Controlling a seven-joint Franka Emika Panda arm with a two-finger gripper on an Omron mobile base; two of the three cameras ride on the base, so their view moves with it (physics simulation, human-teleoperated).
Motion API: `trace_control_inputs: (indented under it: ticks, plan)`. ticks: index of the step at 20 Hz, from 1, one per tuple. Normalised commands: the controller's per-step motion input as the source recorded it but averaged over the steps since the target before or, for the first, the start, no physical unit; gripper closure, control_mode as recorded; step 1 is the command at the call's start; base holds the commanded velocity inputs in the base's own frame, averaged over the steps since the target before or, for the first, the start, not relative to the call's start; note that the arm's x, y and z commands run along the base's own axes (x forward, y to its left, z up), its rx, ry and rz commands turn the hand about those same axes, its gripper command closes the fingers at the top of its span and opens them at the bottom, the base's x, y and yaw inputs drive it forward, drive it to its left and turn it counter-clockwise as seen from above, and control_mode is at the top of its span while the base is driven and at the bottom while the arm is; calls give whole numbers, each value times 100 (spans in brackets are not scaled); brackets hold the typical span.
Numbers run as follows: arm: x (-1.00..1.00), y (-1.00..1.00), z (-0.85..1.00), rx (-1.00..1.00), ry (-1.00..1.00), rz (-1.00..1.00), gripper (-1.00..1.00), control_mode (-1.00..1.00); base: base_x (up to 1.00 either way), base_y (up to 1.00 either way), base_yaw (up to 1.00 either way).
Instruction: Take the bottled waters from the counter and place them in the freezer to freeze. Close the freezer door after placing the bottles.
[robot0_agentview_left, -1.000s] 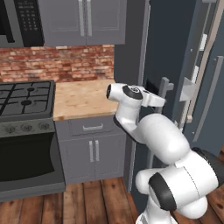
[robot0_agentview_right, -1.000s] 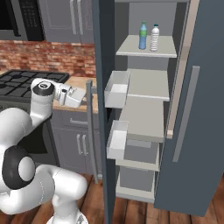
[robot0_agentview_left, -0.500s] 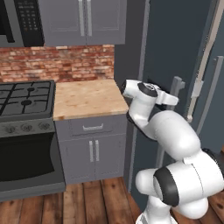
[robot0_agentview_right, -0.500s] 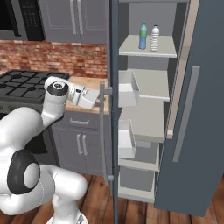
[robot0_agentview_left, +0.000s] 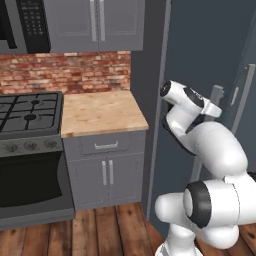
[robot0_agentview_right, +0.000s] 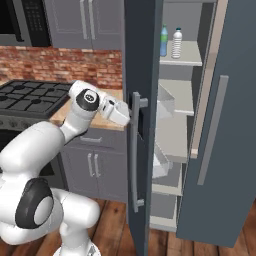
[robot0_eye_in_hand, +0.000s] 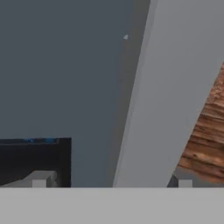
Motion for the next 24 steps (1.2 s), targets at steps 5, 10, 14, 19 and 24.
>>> trace_control_inputs:
  ticks: [5,10,14,19,24]
  plan:
    - [43,-52,1,22,0,14,-100,-100,0,0,0]
    - [46,-55,1,23,0,23,-100,-100,0,0,0]
    - [34,-53,1,22,0,24,-100,-100,0,0,0]
    - [36,-47,1,22,0,17,-100,-100,0,0,0]
    - [34,-21,3,14,0,17,-100,-100,0,0,0]
